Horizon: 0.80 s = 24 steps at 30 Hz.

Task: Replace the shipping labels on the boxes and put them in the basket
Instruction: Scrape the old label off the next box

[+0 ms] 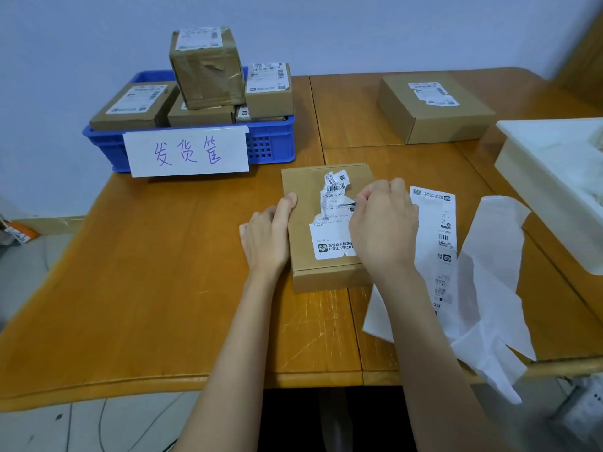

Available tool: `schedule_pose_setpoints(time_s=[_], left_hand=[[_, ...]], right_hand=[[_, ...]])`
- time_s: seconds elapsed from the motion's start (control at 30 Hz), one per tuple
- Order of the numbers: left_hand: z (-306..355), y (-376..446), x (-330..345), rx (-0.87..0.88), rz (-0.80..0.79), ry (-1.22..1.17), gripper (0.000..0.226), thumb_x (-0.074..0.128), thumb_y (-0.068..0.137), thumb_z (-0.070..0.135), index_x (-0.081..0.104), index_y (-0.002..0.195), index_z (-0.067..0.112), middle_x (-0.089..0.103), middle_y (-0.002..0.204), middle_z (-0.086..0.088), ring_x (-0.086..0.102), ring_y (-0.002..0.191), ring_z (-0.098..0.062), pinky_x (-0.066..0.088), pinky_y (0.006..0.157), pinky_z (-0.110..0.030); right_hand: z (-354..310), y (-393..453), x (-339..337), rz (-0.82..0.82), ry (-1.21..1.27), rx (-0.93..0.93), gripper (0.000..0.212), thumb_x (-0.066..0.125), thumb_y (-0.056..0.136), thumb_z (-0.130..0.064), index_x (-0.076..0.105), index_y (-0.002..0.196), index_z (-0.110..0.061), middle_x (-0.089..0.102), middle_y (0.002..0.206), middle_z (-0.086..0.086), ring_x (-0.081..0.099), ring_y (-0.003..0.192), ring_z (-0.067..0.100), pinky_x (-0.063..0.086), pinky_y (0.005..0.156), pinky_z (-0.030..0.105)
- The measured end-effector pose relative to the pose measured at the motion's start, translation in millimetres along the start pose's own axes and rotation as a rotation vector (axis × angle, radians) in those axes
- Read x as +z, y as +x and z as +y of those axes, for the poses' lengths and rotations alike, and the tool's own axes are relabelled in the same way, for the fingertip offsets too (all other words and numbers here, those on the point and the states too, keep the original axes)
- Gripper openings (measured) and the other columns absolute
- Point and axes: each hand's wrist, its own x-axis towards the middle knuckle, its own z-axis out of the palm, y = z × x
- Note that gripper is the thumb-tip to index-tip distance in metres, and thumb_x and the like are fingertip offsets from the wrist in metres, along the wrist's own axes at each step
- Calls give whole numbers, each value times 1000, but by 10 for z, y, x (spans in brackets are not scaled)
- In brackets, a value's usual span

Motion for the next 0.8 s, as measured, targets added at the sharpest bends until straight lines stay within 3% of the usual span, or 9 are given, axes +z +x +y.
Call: schedule_pose_setpoints(time_s=[0.1, 0.27, 0.4, 0.47, 0.57, 0.63, 0.8], left_hand=[[36, -32, -21, -24, 26, -40, 27, 30, 97, 46, 39, 71, 43, 48, 64, 16, 45, 67, -2, 26, 78, -36], [113, -3, -39, -115, 35, -117, 56, 29, 85, 64, 48, 58, 19, 60, 63, 6, 54, 70, -14, 36, 88, -43], [113, -6, -47, -121, 38, -100, 57, 28, 86, 64, 51, 60, 19, 62, 65, 6, 55, 72, -11, 36, 90, -43], [102, -3, -41, -117, 37, -91, 57, 31, 91, 62, 52, 61, 19, 62, 65, 7, 55, 72, -10, 37, 91, -43], [84, -19, -27, -120, 46, -107, 58, 33, 92, 63, 53, 61, 18, 62, 65, 6, 56, 71, -11, 38, 93, -44], [104, -26, -31, -117, 60, -106, 57, 33, 92, 62, 52, 60, 18, 62, 65, 6, 55, 71, -11, 38, 93, -45], [121, -20, -21, -119, 69, -129, 57, 30, 84, 65, 51, 58, 19, 62, 64, 7, 57, 72, -12, 39, 95, -46]], right_hand=[[-14, -5, 2, -2, 36, 10, 16, 43, 97, -7, 58, 103, -9, 51, 111, 7, 50, 101, 25, 37, 88, 34], [-26, -45, -2, 74, 267, 33, 7, 56, 95, -15, 60, 100, -14, 51, 108, 2, 56, 88, 21, 49, 83, 39], [10, -36, -29, 94, 338, 42, 4, 64, 91, -17, 67, 94, -17, 53, 101, -4, 50, 71, 6, 47, 70, 28], [4, -34, -30, 86, 280, 53, 6, 62, 92, -18, 65, 88, -20, 51, 96, -9, 48, 72, 7, 42, 67, 27], [-1, 5, -8, 38, 183, 38, 10, 53, 96, -18, 62, 93, -19, 53, 101, -5, 54, 90, 16, 41, 77, 32], [17, 27, 2, -9, 119, -28, 12, 47, 99, -17, 59, 97, -18, 56, 105, 0, 53, 98, 20, 33, 87, 32], [59, -17, -29, -30, 210, -161, 11, 46, 98, -15, 54, 91, -19, 57, 97, -4, 50, 87, 16, 27, 87, 29]])
